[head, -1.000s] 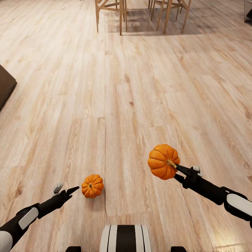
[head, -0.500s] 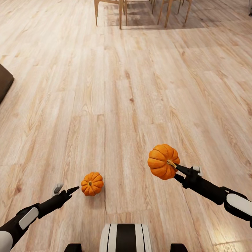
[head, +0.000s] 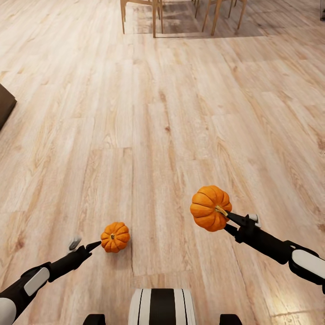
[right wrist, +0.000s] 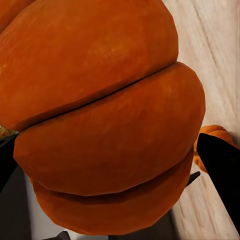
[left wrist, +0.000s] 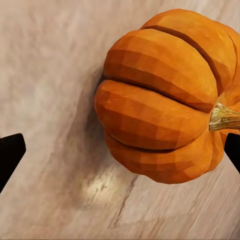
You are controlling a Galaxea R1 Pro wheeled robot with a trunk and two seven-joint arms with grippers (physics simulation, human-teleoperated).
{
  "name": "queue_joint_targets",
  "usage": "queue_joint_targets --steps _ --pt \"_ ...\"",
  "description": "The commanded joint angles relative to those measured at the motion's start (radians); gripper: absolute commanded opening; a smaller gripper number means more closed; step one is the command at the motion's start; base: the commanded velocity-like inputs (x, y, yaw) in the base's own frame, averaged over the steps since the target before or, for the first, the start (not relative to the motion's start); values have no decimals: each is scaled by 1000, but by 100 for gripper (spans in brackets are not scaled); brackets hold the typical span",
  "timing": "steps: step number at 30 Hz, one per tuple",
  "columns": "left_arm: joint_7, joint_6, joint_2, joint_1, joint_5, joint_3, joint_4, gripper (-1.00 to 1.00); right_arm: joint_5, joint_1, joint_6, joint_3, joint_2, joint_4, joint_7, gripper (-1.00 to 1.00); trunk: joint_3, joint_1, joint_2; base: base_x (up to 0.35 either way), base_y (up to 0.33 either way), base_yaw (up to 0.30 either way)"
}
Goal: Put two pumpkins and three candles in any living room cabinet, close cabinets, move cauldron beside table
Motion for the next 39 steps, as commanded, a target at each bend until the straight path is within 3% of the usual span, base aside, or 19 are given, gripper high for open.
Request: queue_joint_targets --steps 1,39 --pt "1 9 1 0 10 -4 0 100 -12 -3 6 4 -1 0 3 -100 -1 0 0 0 -176 0" --pt "4 9 1 0 10 -4 0 100 -12 -3 7 3 -1 -1 3 -100 -1 0 0 24 -48 0"
